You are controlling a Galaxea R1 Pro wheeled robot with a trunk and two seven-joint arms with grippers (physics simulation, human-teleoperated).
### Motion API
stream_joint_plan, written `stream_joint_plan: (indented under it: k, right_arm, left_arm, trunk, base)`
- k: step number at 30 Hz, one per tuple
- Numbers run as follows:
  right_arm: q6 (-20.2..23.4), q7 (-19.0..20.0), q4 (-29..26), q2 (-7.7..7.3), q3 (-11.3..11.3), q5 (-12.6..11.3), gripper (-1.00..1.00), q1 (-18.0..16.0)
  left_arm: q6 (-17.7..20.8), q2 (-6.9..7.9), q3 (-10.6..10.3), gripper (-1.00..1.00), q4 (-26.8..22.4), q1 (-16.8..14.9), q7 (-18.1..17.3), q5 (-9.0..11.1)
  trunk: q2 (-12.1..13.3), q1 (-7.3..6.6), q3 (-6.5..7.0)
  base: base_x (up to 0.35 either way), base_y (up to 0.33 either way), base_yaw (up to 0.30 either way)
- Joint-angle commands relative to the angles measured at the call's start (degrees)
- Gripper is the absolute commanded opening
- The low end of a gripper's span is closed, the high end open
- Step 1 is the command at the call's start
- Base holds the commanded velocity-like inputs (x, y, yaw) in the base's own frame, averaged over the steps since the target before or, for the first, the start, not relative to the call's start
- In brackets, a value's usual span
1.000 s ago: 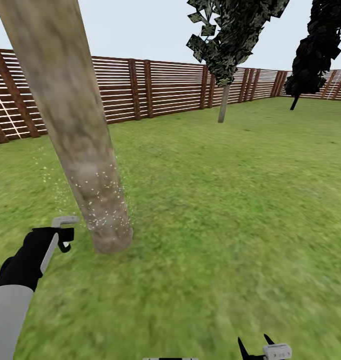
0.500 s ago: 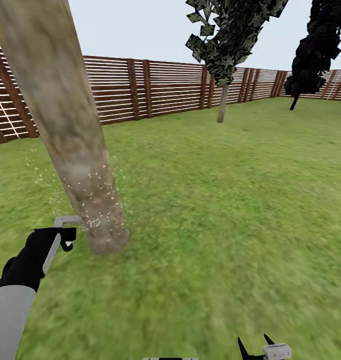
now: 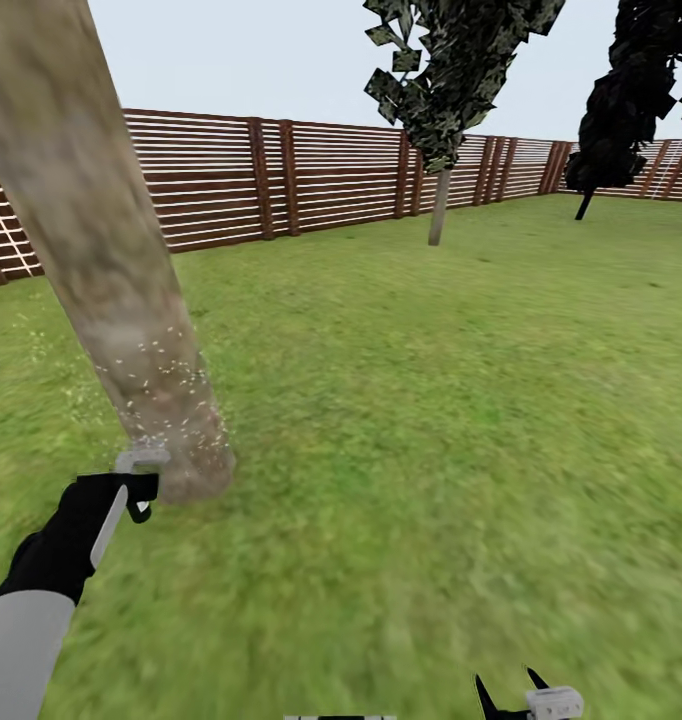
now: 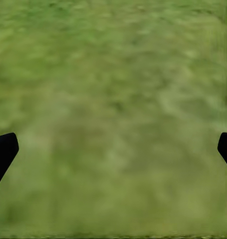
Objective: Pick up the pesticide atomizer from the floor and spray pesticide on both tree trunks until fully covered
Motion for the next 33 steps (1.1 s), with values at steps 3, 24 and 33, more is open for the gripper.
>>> stream_joint_plan:
  k: [3, 24, 33]
  right_arm:
    - [0.0, 0.0, 0.0, 0.00, 0.0, 0.0, 1.00, 0.0]
    - [24.5, 0.9, -6.5, 2.50, 22.0, 1.2, 1.00, -10.5]
    - [32.9, 25.1, -8.7, 7.91, 31.6, 1.6, 1.00, -22.0]
  left_arm:
    - [0.0, -0.07, 0.0, -1.00, 0.0, 0.8, 0.0, 0.0]
    - [-32.7, -1.03, -4.9, -1.00, 16.2, 7.6, -44.7, -18.7]
    - [-32.8, -1.13, -17.1, -1.00, 16.1, 7.4, -44.6, -22.4]
  trunk:
    - [0.0, 0.00, 0.00]
    - [0.0, 0.00, 0.00]
    - [0.0, 0.00, 0.00]
  base:
    - [-0.235, -0.214, 0.000]
    - [-0.188, -0.139, 0.000]
    - [0.000, 0.000, 0.000]
